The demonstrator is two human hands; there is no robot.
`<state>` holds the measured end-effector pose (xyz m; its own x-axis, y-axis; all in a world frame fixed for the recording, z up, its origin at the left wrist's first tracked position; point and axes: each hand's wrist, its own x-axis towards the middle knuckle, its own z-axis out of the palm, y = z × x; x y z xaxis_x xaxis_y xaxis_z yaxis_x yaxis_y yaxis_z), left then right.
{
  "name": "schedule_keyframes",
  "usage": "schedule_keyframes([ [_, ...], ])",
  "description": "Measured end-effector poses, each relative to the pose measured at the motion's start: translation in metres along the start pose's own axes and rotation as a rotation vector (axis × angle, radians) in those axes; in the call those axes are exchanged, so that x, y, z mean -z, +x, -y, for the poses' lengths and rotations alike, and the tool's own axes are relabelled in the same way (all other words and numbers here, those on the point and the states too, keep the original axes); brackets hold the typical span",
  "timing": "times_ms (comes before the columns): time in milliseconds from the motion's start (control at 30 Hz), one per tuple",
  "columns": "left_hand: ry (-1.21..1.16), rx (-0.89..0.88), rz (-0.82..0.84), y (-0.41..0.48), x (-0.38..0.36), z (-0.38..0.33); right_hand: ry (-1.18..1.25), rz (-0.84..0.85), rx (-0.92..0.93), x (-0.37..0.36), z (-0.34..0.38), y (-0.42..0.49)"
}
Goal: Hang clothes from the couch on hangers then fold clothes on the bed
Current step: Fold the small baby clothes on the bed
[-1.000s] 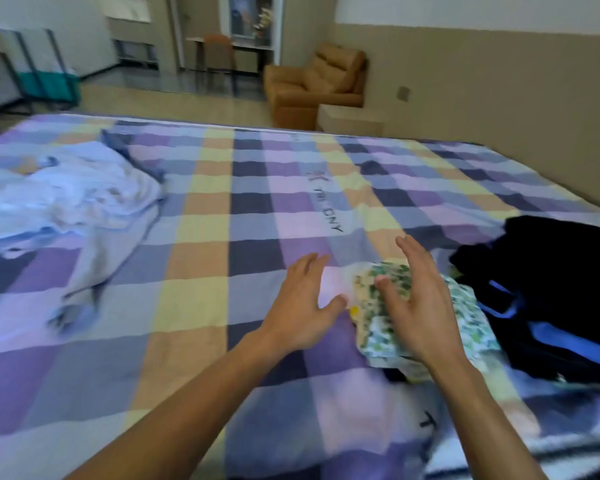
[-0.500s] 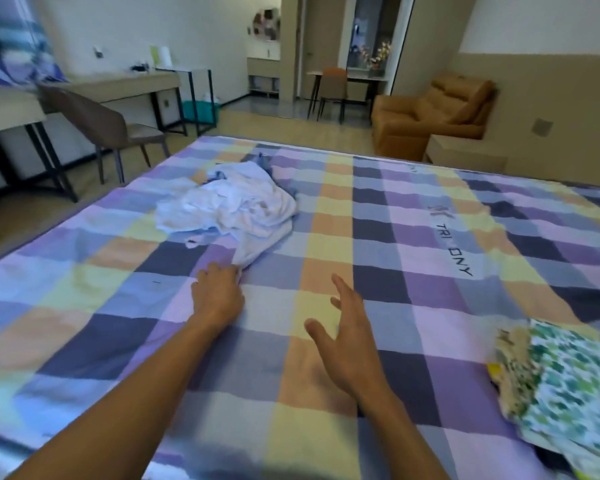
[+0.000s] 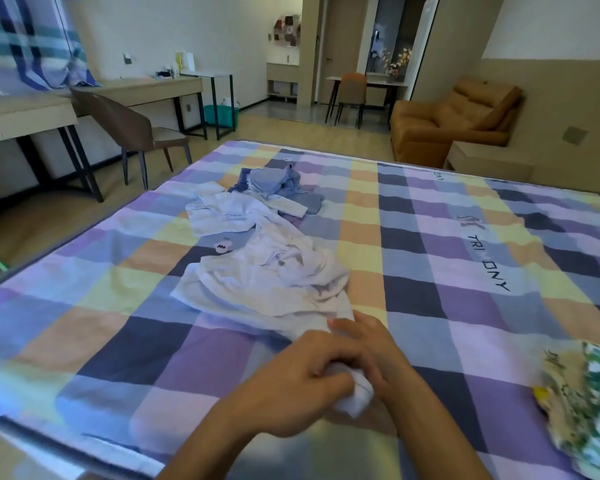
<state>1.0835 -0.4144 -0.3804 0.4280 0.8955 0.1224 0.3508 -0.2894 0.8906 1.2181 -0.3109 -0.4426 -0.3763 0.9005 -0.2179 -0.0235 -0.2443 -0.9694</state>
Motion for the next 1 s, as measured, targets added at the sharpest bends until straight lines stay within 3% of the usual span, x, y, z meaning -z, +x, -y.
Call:
schedule_keyframes([
  [100,-0.009,0.062,-0.027,-0.009,0.006,0.014,-0.168,-0.116,0.061,0.012,0.000,-0.003],
  [200,0.160,0.106,-0.380,-0.007,0.029,0.063,-0.243,-0.198,0.110,0.040,0.008,-0.011],
  [267,0.430,0.147,-0.476,0.003,0.046,0.095,-0.259,-0.264,0.126,0.061,0.022,-0.025],
  [333,0.654,0.230,-0.398,0.021,0.052,0.116,-0.283,-0.278,0.142,0.082,0.034,-0.037],
  [400,0.734,0.279,-0.299,0.041,0.043,0.125,-0.340,-0.293,0.133,0.095,0.037,-0.042],
  [567,0.766,0.118,-0.138,0.069,0.025,0.127,-0.575,-0.342,0.050,0.105,0.014,-0.038],
  [700,0.758,-0.034,-0.067,0.067,0.018,0.114,-0.671,-0.485,0.129,0.106,-0.001,-0.032],
  [867,0.868,-0.182,-0.126,0.066,0.008,0.120,-0.971,-0.429,0.462,0.081,-0.002,-0.037],
  [1000,0.615,-0.122,-0.344,0.068,0.013,0.118,-1.138,-0.199,0.404,0.070,0.000,-0.039],
])
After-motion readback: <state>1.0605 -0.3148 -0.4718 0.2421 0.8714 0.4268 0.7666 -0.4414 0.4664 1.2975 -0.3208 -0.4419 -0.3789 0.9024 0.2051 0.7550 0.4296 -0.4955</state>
